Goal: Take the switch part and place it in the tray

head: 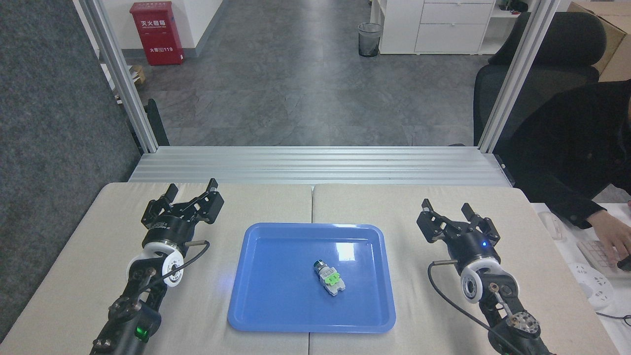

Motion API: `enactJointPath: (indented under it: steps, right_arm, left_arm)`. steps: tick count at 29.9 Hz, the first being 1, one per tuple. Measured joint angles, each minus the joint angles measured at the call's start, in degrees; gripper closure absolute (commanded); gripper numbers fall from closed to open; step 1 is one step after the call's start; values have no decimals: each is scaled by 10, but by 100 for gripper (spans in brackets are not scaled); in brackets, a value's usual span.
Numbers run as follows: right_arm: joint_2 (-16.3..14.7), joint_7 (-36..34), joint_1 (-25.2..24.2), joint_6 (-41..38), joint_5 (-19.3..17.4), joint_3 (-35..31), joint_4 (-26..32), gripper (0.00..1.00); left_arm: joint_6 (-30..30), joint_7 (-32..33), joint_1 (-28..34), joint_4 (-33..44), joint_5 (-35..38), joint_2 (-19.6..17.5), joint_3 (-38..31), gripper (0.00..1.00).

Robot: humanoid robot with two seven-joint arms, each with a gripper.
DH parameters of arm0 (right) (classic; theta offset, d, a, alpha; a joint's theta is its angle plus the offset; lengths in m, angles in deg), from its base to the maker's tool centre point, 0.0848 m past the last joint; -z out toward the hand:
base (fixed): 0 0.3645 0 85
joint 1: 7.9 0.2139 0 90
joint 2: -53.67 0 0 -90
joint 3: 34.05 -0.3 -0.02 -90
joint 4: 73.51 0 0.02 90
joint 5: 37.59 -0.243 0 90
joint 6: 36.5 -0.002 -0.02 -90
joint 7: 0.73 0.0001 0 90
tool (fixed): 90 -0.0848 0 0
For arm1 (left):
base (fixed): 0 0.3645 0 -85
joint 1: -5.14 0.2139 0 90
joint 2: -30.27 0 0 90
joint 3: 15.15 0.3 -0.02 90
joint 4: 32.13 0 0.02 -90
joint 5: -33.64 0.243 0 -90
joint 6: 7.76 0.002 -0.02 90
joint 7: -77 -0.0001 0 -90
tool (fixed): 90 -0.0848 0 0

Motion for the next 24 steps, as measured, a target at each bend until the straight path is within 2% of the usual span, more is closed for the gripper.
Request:
enactJointPath:
  steps: [5,10,24]
  right_arm:
    - [-22,1,-2,-11,5,-7,-7,0]
    - [-39,3,-2,-41,29,-13,-14,0]
    - [-73,1,2,-61,64,-25,-24,0]
  left_arm:
    - [0,0,0,0,0,0,0,0]
    - [0,0,0,0,0,0,0,0]
    - [0,0,0,0,0,0,0,0]
